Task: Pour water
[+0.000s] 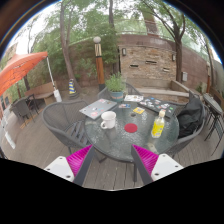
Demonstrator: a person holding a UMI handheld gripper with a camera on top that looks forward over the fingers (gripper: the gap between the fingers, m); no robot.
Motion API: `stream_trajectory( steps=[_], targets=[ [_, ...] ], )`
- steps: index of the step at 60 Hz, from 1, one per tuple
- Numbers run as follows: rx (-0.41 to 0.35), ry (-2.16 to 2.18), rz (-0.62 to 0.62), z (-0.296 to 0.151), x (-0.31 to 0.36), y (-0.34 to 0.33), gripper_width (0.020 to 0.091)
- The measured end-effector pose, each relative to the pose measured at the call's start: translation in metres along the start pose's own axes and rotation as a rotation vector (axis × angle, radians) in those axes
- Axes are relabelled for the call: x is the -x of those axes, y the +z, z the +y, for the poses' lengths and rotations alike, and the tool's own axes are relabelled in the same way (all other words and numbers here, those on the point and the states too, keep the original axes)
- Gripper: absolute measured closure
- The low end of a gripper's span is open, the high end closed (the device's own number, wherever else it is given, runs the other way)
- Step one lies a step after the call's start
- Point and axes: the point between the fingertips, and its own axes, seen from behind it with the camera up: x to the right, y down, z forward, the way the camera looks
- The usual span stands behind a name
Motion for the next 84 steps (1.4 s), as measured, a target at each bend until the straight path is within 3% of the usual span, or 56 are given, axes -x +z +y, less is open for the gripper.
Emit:
stream_trajectory(
  steps=[7, 16, 24, 30, 40, 49, 55, 60, 74, 76, 77, 78, 84],
  targets=[
    [-0.013, 0.022, 0.059, -0.006, -0.018, -0.003, 0.027],
    [-0.005, 0.037, 0.064, -0.006, 0.049, -0.004, 0.027],
    [-0.101, 0.002, 0.054, -0.02, 0.044, -0.005, 0.0263],
    [-0.094, 0.015, 0.069, -0.005, 0.025, 0.013, 0.0267],
    [-0.037, -0.031, 0.111, 0.029, -0.051, 0.065, 0.028],
    [-0.113, 0.077, 0.165, 0.025, -0.133, 0.125, 0.0268],
    [-0.206, 0.119, 0.224, 0.008, -0.192, 0.173, 0.0265],
    [-0.228, 0.097, 0.258, 0.003, -0.234, 0.212, 0.0263],
    [-0.322, 0.053, 0.237, -0.027, -0.278, 0.281, 0.0268],
    [-0.33, 0.044, 0.234, -0.031, -0.28, 0.289, 0.0338],
    [-0.326, 0.037, 0.228, -0.03, -0.28, 0.293, 0.0453],
    [-0.315, 0.029, 0.217, -0.028, -0.278, 0.298, 0.0653],
    [-0.364, -0.008, 0.18, -0.037, -0.272, 0.305, 0.0672]
  ],
)
